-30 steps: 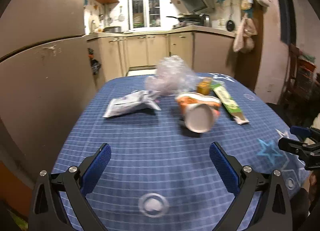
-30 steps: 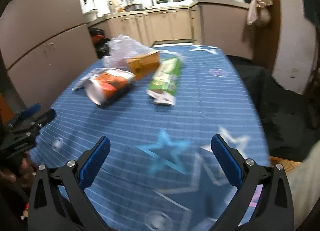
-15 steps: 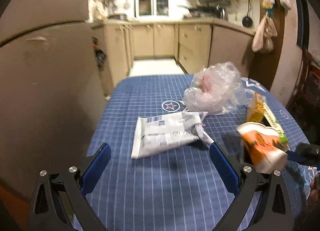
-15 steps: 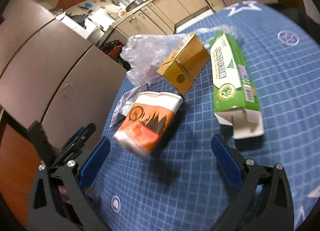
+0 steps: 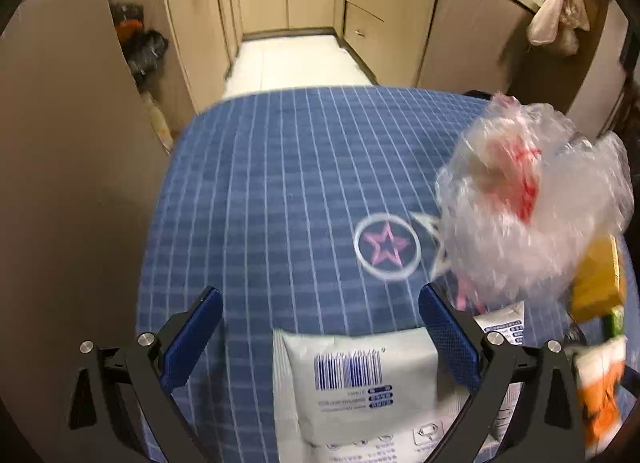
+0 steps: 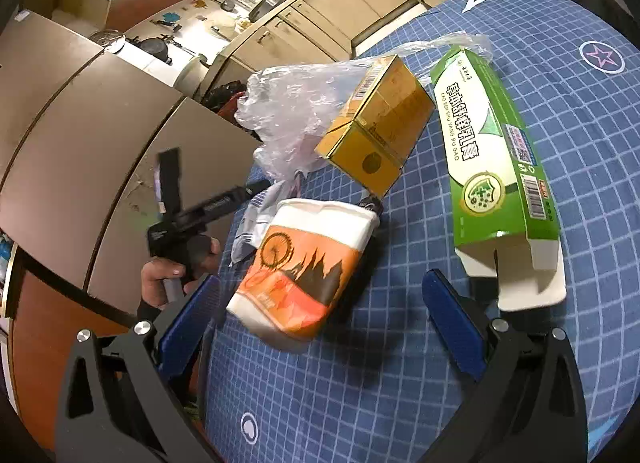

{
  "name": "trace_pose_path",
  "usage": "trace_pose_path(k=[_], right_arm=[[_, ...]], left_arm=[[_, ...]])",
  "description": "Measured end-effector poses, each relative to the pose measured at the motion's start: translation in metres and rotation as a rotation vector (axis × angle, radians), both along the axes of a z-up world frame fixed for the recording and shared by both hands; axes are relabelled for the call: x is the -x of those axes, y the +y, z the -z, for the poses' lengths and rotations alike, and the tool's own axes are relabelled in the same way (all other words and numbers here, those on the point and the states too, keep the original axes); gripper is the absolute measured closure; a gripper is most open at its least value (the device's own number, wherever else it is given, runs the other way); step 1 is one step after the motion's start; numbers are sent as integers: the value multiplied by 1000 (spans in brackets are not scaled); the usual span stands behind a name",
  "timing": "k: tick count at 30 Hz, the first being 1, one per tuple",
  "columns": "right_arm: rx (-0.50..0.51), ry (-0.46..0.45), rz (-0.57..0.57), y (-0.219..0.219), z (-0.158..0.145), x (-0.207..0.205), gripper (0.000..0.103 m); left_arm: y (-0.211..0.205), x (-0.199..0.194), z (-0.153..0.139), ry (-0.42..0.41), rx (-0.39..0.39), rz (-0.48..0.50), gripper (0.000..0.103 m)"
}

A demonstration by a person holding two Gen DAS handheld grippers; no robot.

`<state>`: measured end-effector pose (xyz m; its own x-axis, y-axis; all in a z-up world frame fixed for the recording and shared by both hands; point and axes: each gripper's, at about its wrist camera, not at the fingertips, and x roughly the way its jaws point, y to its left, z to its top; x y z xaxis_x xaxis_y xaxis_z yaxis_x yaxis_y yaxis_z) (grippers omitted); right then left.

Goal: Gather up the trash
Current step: 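Grasp the white wet-wipe packet with the left tool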

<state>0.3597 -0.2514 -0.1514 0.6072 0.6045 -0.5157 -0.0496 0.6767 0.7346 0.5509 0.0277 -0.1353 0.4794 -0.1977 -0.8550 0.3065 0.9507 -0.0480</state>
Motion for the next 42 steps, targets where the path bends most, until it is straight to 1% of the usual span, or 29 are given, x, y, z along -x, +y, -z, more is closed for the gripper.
trace_pose_path(k=[2,3,4,6,8,10,12,13,14,16,17,19,20,21,22,23,25,27,28,29,32,33,34,35,36,37,38,41,42], right_arm=[[27,-22,-11,2,-4,3,5],[42,-37,-20,2,-7,7,5],[53,-48,-26,2,-7,12,5],[87,-66,-39,4,-10,21,5],[113,-85,-56,7,-13,28,5],[143,-105,-68,10,-16,34,5],[172,-117,-76,12,-18,39,5],[184,-120,-79,13,-19,41,5],[195,-124,-81,13,-18,43,5],[198,-118,-77,15,-17,42,5],[191,-110,-71,14,-15,42,5],[176,-102,-48,9,-12,46,5],[174,-102,-39,7,-11,47,5],[171,-102,-32,5,-10,48,5],[168,-102,-28,4,-10,47,5],[167,-95,-24,3,-8,46,5],[162,-89,-23,2,-7,45,5],[163,-90,-22,3,-5,44,5],[165,-86,-21,3,-4,43,5],[160,-81,-25,5,-2,41,5],[152,-82,-38,10,-3,36,5],[156,-91,-41,12,-3,35,5],[155,-105,-42,13,-5,34,5],[142,-115,-47,14,-6,33,5],[114,-124,-57,13,-7,31,5],[81,-128,-61,12,-7,28,5],[33,-129,-60,10,-6,22,5],[-78,-119,-43,3,0,4,7],[-92,-106,-43,3,2,-1,11]], left_arm=[[6,17,2,82,41,46,5],[8,31,3,106,51,88,5],[7,48,3,101,25,124,5],[10,75,3,104,14,130,5],[15,113,0,115,22,165,5],[19,148,-6,94,37,196,5],[26,175,-11,84,65,197,5],[30,183,-14,69,70,179,5],[39,193,-22,22,67,129,5],[57,206,-41,-66,102,16,5],[65,212,-48,-88,117,-56,5],[75,220,-54,-94,129,-178,5],[78,229,-54,-80,161,-246,5],[78,238,-51,-59,219,-289,5],[75,243,-48,-39,254,-308,5],[68,245,-43,-6,265,-333,5],[49,247,-36,26,230,-354,5],[40,248,-27,2,190,-395,5],[39,248,-25,-6,190,-431,5],[38,247,-19,-2,224,-443,5],[28,236,-1,55,228,-420,5],[27,236,0,6,199,-426,5],[26,234,3,-10,177,-428,5],[26,235,5,-20,184,-426,6],[29,236,4,-30,189,-433,11],[31,238,3,-46,181,-436,20],[33,238,2,-49,187,-422,24],[33,241,2,-62,195,-398,30],[35,244,1,-67,192,-391,31]])
